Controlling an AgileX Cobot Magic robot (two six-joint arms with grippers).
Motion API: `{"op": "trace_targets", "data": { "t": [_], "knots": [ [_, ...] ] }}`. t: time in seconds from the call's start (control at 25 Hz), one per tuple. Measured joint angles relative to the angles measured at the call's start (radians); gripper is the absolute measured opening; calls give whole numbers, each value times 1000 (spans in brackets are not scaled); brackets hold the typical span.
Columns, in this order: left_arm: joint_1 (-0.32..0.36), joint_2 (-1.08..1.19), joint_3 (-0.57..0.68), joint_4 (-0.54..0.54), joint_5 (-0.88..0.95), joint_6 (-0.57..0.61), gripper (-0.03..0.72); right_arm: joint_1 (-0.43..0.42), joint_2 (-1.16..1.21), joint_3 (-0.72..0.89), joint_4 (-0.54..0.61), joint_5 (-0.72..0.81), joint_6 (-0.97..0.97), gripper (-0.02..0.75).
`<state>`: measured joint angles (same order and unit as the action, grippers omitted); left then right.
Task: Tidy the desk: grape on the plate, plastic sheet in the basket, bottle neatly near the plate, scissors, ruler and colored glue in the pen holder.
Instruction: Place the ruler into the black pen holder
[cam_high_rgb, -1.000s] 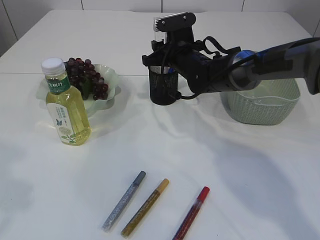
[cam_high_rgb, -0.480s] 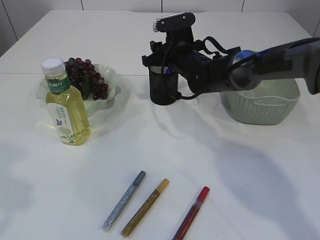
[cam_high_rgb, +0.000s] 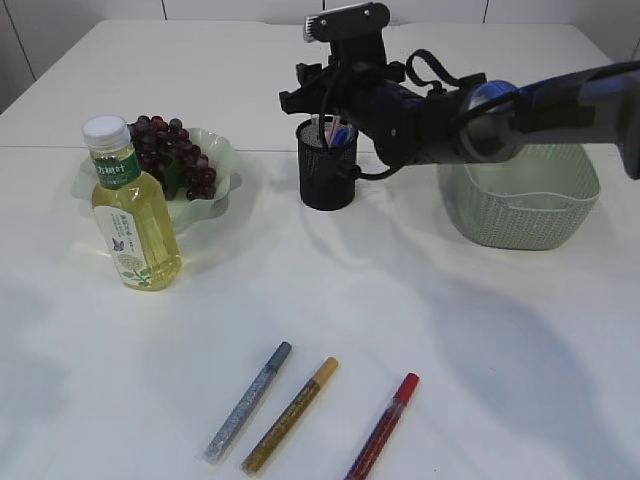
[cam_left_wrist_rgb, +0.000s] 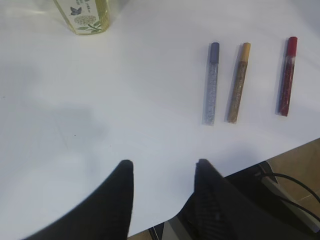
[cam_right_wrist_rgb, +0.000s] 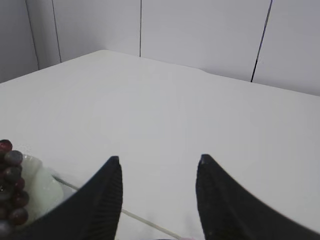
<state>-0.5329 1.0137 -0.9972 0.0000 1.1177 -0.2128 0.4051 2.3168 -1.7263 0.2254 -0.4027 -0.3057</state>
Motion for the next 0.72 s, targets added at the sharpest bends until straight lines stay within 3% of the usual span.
{"op": "trace_targets", "data": {
  "t": [0.24,0.72],
  "knots": [
    [0,0,0,0,-1,0,300,0,-86,-27,29,177,0,385],
    [0,0,0,5,-2,0,300,0,-384,-28,51,906,0,385]
  ]
}}
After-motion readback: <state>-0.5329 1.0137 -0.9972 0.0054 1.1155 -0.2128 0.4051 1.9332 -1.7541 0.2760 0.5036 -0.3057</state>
